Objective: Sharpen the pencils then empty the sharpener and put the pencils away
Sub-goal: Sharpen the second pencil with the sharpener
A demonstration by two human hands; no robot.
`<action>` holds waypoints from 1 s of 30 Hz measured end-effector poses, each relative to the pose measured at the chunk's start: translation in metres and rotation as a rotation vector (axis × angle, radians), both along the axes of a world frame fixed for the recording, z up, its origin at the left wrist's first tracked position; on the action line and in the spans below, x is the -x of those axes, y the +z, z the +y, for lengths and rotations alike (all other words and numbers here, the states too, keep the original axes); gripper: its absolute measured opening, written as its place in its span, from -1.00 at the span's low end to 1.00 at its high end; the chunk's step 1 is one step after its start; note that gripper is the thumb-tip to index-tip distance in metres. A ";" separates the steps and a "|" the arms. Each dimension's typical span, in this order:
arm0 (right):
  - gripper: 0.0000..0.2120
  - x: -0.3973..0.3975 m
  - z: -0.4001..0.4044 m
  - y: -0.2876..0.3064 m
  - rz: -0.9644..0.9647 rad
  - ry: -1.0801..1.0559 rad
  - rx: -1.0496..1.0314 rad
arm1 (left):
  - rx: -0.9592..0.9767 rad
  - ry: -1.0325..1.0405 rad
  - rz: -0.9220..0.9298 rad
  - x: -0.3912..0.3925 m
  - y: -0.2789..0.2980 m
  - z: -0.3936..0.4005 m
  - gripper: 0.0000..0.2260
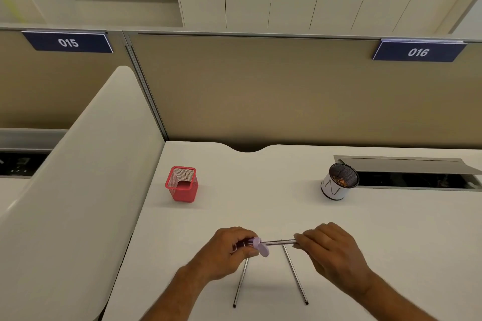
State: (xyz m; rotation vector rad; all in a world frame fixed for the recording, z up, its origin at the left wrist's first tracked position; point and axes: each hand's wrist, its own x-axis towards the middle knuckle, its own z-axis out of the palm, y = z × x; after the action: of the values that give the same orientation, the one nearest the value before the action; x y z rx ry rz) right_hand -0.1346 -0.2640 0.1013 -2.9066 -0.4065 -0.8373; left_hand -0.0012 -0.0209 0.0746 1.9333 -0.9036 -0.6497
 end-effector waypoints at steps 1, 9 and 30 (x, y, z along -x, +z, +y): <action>-0.88 -0.002 -0.002 0.005 -0.007 0.024 0.022 | 0.013 -0.003 0.006 0.001 0.002 -0.001 -0.82; -0.70 -0.002 -0.006 0.031 0.307 0.014 0.065 | 0.092 -0.008 -0.144 0.001 0.018 -0.005 -0.83; -0.79 -0.009 -0.003 0.025 0.100 0.050 0.201 | 0.101 0.048 -0.006 -0.001 0.024 -0.006 -0.85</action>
State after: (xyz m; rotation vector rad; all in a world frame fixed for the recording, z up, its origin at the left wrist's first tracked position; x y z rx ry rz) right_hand -0.1251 -0.2672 0.1259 -3.0904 -0.5827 -0.6765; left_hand -0.0004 -0.0264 0.0983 1.8616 -0.8750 -0.5599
